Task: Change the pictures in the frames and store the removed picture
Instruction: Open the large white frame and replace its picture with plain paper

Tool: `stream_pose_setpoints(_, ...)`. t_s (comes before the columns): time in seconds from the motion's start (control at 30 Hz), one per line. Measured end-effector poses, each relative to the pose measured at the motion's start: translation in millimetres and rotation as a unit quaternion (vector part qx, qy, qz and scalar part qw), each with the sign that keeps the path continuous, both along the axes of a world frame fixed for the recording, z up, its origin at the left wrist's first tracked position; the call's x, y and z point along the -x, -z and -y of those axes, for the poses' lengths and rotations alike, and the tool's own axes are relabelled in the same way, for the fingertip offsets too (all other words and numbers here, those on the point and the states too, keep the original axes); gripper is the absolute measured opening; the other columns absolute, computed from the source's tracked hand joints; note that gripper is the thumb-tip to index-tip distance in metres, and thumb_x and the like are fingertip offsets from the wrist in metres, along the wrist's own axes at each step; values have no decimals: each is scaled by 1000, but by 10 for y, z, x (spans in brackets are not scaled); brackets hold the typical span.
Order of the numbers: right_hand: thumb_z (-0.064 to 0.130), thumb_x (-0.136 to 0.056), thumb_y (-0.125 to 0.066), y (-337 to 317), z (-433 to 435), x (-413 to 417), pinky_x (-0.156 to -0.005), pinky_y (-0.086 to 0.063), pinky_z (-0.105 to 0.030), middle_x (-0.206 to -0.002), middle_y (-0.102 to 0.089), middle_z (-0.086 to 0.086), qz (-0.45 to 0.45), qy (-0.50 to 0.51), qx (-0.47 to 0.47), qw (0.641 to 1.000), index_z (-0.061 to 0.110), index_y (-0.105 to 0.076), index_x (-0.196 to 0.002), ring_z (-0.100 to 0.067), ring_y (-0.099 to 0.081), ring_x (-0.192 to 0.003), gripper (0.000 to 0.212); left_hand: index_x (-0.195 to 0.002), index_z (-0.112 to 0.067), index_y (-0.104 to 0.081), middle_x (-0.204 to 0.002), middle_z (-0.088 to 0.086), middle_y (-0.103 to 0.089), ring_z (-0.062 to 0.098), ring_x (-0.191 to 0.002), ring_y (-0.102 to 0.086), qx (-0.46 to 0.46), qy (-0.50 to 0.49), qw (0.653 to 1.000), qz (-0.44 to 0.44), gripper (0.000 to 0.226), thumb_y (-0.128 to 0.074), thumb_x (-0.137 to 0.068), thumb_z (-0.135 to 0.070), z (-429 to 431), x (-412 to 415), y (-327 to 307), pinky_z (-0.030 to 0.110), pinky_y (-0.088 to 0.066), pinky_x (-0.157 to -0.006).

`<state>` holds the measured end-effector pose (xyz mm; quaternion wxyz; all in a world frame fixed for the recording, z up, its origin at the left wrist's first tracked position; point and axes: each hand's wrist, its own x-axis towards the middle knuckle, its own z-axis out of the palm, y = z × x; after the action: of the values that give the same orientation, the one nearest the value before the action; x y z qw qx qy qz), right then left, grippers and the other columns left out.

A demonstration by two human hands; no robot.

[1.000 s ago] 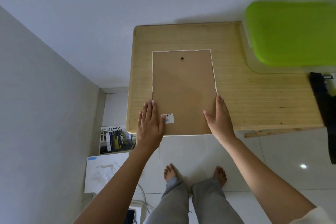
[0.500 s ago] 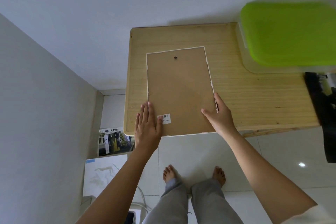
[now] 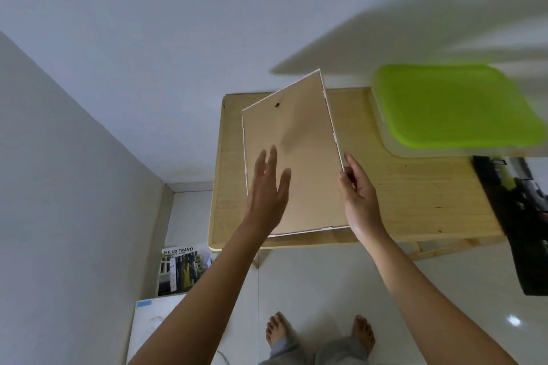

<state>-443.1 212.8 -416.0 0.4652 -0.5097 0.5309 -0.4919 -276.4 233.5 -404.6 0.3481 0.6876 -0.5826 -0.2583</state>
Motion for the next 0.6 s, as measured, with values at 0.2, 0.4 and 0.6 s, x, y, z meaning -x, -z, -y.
stream_pose_setpoints(0.2, 18, -94, -46, -626, 102, -80, -76, -37, -8, -92, -47, 5, -176, -48, 258, 949, 5, -45, -133, 2, -46, -83, 42, -148, -33, 5, -155, 4, -20, 19, -138, -29, 96, 48, 991, -82, 66, -32, -96, -50, 516, 263, -1186, 30, -31, -103)
stream_pose_setpoints(0.4, 17, -94, -44, -885, 93, -147, -75, -47, -27, -99, -43, 1, -328, -94, 392, 854, 9, -42, -136, -19, -51, -85, 43, -147, -28, 13, -119, 22, -46, 29, -95, -53, 127, -23, 986, -106, 75, -42, -97, -20, 491, 245, -1472, 34, -41, -76)
stream_pose_setpoints(0.6, 43, -93, -40, -882, -118, -369, -85, -44, -18, -107, -48, 2, -253, -195, 240, 917, 18, -45, -136, -11, -51, -98, 50, -149, -24, 7, -79, 7, -49, 11, -57, -45, 109, -101, 969, -198, 71, -32, -94, -1, 356, -13, -1351, 16, -38, -45)
